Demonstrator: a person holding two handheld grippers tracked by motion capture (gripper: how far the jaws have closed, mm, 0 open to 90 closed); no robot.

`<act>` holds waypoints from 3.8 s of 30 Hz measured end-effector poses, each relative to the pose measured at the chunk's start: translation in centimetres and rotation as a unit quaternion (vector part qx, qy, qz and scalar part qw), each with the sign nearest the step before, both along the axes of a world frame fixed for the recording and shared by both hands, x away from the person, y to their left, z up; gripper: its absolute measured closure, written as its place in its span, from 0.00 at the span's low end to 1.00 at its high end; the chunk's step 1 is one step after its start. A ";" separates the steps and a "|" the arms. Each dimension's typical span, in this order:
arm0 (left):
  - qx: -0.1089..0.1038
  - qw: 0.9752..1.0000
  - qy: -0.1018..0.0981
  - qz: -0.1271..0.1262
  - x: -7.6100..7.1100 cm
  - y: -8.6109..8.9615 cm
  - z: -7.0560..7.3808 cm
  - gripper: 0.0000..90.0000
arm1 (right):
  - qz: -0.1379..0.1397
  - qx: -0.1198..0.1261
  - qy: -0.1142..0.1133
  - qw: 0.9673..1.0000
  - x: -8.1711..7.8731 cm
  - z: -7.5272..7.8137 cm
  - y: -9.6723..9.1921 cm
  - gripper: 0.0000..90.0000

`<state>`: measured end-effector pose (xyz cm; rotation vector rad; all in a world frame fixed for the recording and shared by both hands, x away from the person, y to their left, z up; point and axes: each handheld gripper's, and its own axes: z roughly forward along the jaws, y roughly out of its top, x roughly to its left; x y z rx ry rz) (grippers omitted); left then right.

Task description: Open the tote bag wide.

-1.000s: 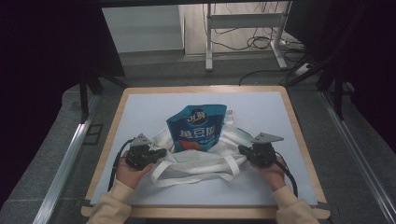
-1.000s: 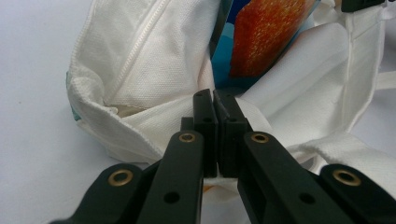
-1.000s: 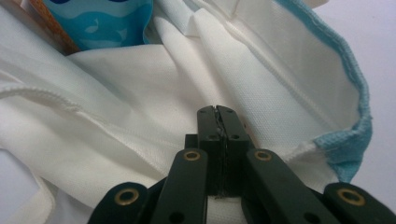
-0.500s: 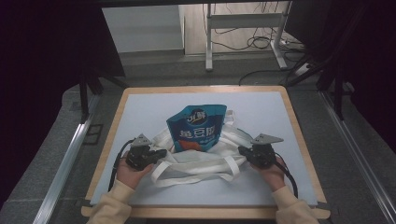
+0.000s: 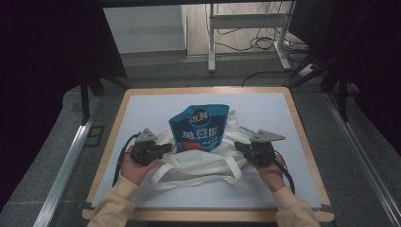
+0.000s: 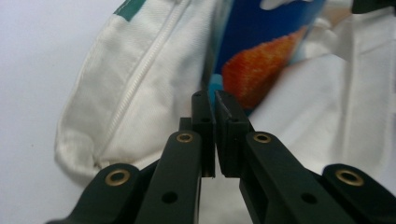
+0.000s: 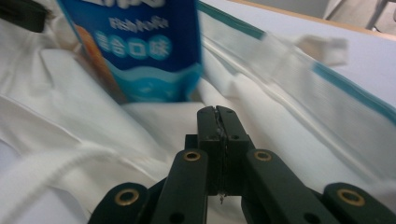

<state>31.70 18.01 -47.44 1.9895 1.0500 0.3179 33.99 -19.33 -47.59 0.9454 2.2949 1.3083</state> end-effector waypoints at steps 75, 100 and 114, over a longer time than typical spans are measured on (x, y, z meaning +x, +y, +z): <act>-0.003 0.999 0.034 -0.010 -1.2 -1.1 -1.1 1.00 | -0.038 -0.091 0.045 0.994 5.4 0.7 0.4 0.98; 0.016 0.998 0.054 -0.030 -2.4 -1.6 -2.7 1.00 | -0.065 -0.067 0.080 0.992 7.7 -1.1 -0.7 0.99; -0.002 0.998 0.053 -0.033 -2.0 -1.3 -2.6 1.00 | -0.063 -0.069 0.052 0.994 6.9 -0.8 -0.6 0.98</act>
